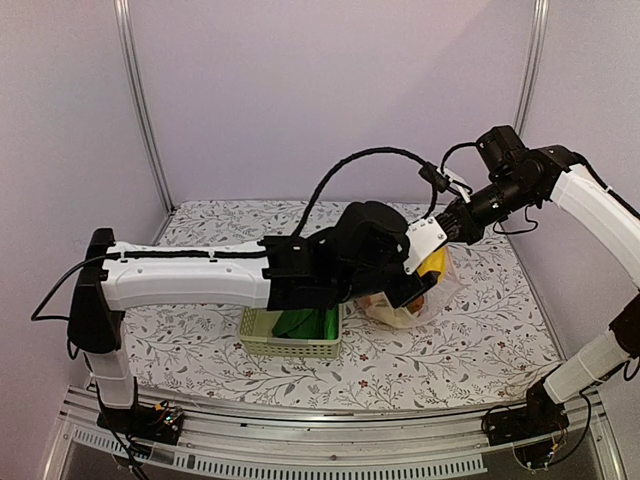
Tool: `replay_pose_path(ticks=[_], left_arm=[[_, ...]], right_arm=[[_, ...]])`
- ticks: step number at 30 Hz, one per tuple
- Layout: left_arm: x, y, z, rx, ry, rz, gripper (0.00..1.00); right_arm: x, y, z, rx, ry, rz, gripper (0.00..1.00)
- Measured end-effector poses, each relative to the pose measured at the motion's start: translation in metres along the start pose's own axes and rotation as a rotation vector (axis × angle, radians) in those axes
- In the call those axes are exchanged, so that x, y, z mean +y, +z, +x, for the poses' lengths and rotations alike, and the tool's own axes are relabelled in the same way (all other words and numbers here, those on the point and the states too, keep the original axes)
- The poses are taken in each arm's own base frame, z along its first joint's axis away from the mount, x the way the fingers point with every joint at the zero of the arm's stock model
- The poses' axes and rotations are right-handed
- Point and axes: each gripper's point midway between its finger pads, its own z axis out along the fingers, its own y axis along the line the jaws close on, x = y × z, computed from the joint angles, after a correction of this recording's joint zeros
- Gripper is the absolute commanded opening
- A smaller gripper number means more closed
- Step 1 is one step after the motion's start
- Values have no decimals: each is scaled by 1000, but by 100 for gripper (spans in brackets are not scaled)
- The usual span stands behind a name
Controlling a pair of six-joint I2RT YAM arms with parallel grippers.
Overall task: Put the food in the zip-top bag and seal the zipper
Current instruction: Place the fake fruit in the zipper food storage bag.
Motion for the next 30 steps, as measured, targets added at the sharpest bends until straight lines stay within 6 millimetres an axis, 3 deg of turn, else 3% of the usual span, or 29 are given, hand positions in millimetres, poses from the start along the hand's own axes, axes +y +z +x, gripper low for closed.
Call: replay_pose_path(ticks=[3, 10, 16, 19, 24, 30], left_arm=[[6, 6, -2, 15, 16, -43, 80], [12, -1, -17, -1, 55, -79, 81], [-18, -31, -49, -89, 80, 81, 72], [-33, -43, -51, -77, 110, 166, 68], [-53, -34, -25, 59, 163, 257, 65], [-75, -6, 30, 247, 226, 304, 56]], right_arm=[[0, 0, 0, 1, 3, -1, 0], [-7, 2, -4, 5, 17, 16, 0], [-16, 2, -7, 5, 35, 37, 0], [-17, 2, -7, 7, 36, 42, 0], [-18, 1, -6, 9, 34, 52, 0], [-16, 0, -1, 12, 36, 52, 0]])
